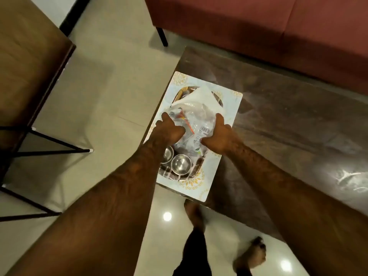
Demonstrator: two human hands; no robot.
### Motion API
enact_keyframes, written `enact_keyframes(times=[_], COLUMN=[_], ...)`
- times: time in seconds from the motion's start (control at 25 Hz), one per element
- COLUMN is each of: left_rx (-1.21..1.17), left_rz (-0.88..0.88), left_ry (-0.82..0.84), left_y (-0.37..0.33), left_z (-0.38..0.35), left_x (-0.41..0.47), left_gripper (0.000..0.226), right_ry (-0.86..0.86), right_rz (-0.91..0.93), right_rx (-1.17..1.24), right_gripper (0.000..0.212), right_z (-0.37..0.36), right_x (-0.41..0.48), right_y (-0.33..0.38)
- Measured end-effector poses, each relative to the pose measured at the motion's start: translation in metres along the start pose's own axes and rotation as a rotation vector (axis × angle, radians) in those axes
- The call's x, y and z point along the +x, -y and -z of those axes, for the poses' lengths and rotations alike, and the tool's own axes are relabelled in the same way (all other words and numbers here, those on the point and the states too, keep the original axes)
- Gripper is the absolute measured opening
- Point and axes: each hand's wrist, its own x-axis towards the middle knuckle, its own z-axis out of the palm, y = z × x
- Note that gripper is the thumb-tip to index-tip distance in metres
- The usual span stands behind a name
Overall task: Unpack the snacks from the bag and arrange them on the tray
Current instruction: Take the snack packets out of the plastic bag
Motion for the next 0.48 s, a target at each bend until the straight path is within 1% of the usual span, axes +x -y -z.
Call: enact_keyframes(times=[0.08,0.16,0.24,0.32,0.36,0.4,0.48], left_rx=[-0.11,-0.321,-0.514,-0.646,-0.722,-0.782,-0.807], left_rz=[-0.031,-0.042,0.041,0.09,0.091,0.089,0.114], left_ry=[-0.041,-0.099,-0.087,-0.024,-0.025,-0.05,-0.085], left_y=[0.003,0.009,0.01,0.008,0.007,0.006,0.008], left_z=[-0.006,-0.011,-0.01,-0.003,-0.001,0.002,0.01], left_x=[0.012,0.017,0.022,0.031,0.034,0.037,0.04], left_gripper=[0.081,0.079,0.07,0.05,0.043,0.043,0.044], right_ry=[-0.051,-0.075,-0.103,-0.144,-0.155,-0.164,-0.199], right_rz=[-0.071,-0.145,-0.187,-0.181,-0.17,-0.149,-0.097], right_rx=[0.116,0.213,0.34,0.433,0.449,0.453,0.461], right_gripper=[0.106,0.113,0.112,0.106,0.101,0.096,0.08], right_z=[-0.014,-0.025,-0.029,-0.022,-0.019,-0.015,-0.01], right_x=[0.014,0.018,0.021,0.026,0.027,0.026,0.021], right_y=[0.001,0.005,0.01,0.013,0.014,0.015,0.017])
